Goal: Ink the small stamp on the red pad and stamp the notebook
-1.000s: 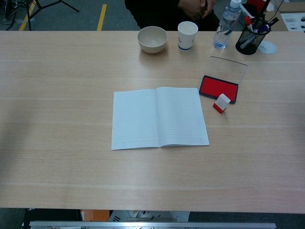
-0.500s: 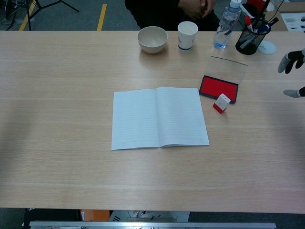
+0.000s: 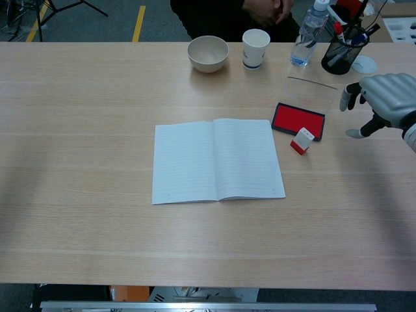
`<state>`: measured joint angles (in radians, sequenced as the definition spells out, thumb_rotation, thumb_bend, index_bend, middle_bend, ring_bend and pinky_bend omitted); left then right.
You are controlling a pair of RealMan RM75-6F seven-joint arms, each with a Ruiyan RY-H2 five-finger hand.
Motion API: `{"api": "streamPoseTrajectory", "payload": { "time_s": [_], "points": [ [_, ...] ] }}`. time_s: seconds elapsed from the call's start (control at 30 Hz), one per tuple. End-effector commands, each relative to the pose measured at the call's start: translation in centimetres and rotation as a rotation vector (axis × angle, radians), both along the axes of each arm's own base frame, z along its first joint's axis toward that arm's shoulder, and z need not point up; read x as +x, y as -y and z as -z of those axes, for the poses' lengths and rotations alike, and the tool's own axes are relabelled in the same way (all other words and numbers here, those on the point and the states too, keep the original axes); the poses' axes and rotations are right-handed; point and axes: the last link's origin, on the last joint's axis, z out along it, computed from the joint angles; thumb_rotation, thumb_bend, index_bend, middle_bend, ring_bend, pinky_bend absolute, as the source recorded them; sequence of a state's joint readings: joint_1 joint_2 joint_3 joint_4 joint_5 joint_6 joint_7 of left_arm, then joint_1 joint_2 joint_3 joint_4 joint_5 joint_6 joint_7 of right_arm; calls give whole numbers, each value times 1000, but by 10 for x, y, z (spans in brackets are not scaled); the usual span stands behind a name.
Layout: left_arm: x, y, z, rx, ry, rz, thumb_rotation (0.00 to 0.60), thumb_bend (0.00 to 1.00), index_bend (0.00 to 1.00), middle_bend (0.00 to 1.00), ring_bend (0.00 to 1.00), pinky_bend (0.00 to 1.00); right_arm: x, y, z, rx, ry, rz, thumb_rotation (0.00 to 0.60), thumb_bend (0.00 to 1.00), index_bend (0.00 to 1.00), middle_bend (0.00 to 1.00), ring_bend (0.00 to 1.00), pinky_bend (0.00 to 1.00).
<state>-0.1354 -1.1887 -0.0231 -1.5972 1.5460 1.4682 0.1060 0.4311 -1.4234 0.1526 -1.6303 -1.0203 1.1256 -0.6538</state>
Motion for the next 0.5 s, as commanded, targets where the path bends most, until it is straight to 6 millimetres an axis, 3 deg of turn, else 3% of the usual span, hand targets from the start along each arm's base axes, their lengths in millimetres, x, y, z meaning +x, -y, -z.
{"api": "streamPoseTrajectory", "payload": {
  "time_s": [0.03,0.5],
  "points": [
    [0,0,0,-1,1,1,600,260,245,254,208,205,6,2,12,32,-8,0,600,136,497,445,367,394],
    [-3,-1,-1,-6,-3,-6,600,260,245,254,208,205,18,9,42,88,-39,21,600,127,505,445,367,394]
  ]
}}
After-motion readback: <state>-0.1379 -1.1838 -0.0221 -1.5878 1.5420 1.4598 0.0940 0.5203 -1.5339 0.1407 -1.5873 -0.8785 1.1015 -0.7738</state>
